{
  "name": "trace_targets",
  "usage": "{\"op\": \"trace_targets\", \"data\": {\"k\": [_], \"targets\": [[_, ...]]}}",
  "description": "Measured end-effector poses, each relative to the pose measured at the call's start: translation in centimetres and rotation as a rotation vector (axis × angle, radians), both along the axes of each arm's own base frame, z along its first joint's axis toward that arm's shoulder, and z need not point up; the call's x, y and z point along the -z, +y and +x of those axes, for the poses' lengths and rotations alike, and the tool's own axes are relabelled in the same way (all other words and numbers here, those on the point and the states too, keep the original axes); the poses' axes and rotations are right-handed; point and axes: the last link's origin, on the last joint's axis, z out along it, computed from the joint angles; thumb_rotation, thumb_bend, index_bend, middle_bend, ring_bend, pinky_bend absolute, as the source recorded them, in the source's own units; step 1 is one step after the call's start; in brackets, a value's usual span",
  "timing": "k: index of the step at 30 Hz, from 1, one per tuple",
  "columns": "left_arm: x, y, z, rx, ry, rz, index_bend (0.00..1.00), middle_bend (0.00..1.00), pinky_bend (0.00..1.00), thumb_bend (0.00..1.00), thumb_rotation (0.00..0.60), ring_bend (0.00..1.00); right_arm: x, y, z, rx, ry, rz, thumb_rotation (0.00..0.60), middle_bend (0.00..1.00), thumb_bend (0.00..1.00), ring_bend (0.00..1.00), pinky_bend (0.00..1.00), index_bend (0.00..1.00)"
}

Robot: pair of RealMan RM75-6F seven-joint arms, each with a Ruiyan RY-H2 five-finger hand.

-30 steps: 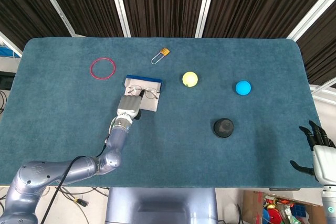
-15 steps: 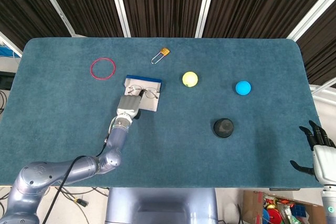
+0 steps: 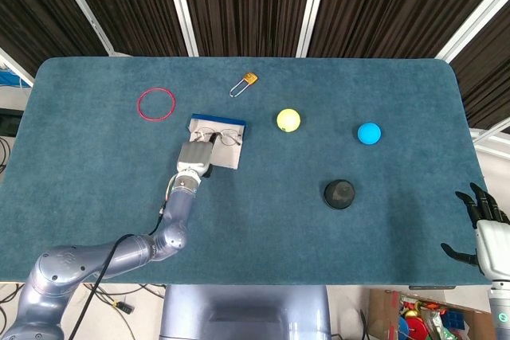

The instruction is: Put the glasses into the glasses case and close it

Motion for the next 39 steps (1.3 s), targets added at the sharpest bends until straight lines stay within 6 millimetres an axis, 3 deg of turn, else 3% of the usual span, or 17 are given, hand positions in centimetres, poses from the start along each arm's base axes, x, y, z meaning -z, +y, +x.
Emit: {"op": "trace_targets", "data": {"k": [39], "targets": [[1.4,1.4,1.9,0.027,0.089,0.056,0.03,0.69,0.75,0.45,0.6,0.65,-0.1,0.1,-0.1,0.016,-0.006,-0.001,0.6,0.0,0.04,0.08,0.24,0.18]]}}
